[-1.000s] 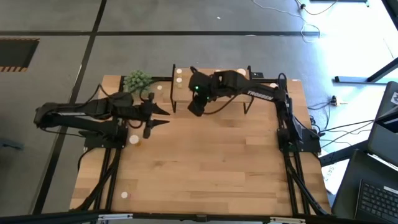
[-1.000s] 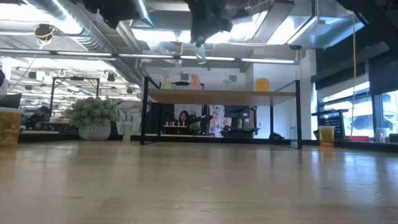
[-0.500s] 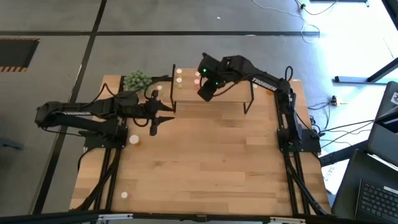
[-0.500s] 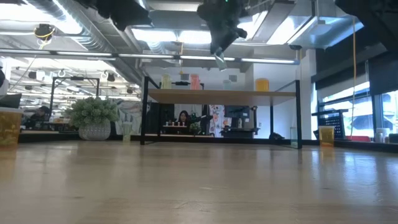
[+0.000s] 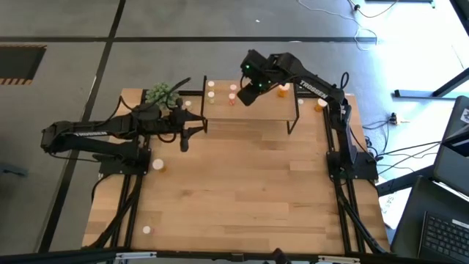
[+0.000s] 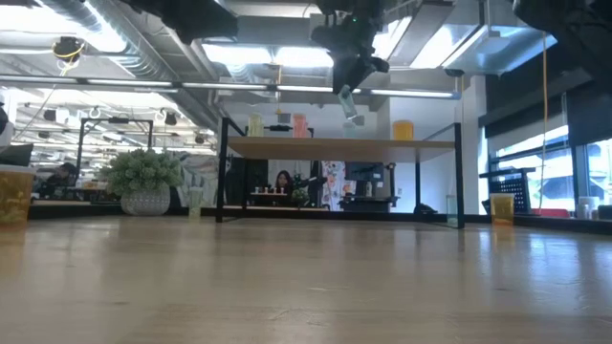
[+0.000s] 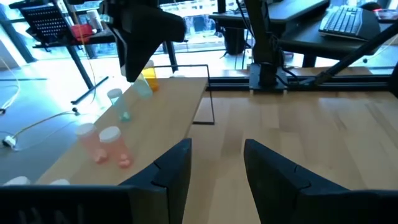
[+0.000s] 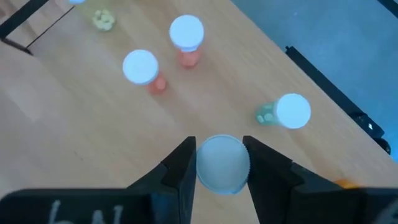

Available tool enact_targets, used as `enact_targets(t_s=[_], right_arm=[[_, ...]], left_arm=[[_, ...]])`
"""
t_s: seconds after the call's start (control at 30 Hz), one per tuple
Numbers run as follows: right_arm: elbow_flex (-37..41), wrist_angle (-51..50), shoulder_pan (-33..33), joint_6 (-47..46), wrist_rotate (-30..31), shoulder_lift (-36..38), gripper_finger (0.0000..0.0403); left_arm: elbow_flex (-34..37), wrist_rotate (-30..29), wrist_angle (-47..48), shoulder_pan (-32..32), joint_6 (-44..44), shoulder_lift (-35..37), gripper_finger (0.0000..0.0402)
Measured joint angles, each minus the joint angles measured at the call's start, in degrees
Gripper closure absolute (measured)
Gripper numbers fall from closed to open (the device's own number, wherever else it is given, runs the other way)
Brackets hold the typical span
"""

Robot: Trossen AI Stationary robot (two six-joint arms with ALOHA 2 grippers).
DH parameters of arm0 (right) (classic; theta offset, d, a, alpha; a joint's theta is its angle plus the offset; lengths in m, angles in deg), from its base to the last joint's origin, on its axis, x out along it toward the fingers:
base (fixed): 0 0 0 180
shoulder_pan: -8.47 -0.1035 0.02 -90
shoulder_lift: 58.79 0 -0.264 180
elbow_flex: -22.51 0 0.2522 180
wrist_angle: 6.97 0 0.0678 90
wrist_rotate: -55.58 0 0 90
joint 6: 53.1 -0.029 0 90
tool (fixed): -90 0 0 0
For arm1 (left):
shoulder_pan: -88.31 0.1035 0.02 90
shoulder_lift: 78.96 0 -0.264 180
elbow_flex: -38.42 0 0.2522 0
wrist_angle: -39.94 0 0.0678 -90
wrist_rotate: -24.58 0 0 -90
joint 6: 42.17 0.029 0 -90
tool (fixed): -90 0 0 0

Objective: Pick and place medicine bottles onto shelf by color
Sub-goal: Put the bottom blue pill bottle on the shelf aligned with the other blue pill bottle

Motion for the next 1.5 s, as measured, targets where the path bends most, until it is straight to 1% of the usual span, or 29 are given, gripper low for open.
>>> enact_targets(t_s=[0.17,0.33,0.4,0.53,0.63,0.8,1.03,1.27,1.37,1.5], right_arm=[[1.1,0.9,0.0,-0.3,0.0,0.0,0.0283],[4.8,1.8,-0.2,0.0,-0.1,-0.1,0.0283],[6.3,3.2,-0.2,0.0,-0.2,-0.2,0.0283],[8.5,7.9,-0.2,1.1,-3.2,-0.2,0.0283],[9.0,9.4,-0.2,1.2,-3.3,-0.2,0.0283],[9.1,9.3,-0.2,1.5,-0.1,-0.2,0.0283],[9.1,8.3,-0.2,2.9,-0.4,-0.2,0.0283],[9.1,0.1,-0.4,3.0,-1.4,0.0,0.0283],[9.1,2.2,-0.5,4.0,-3.7,0.0,0.0283],[9.1,5.2,-0.6,4.3,-4.1,0.0,0.0283]], left_arm=[[0.0,0.0,-0.2,0.0,0.4,0.0,0.0260],[0.0,0.0,-0.2,0.0,0.5,0.0,0.0260],[0.0,0.0,-0.2,0.0,0.5,0.0,0.0260],[0.0,0.0,-0.2,0.0,0.5,0.0,0.0260],[0.0,0.0,-0.2,0.0,0.5,0.0,0.0260],[0.0,0.0,-0.2,0.0,0.5,0.0,0.0260],[0.0,0.0,-0.2,0.0,0.5,0.0,0.0260],[0.0,0.0,-0.2,0.0,0.5,0.0,0.0260],[0.0,0.0,-0.2,0.0,0.9,0.0,0.0260],[0.0,0.0,-0.2,0.0,1.9,0.0,0.0260]])
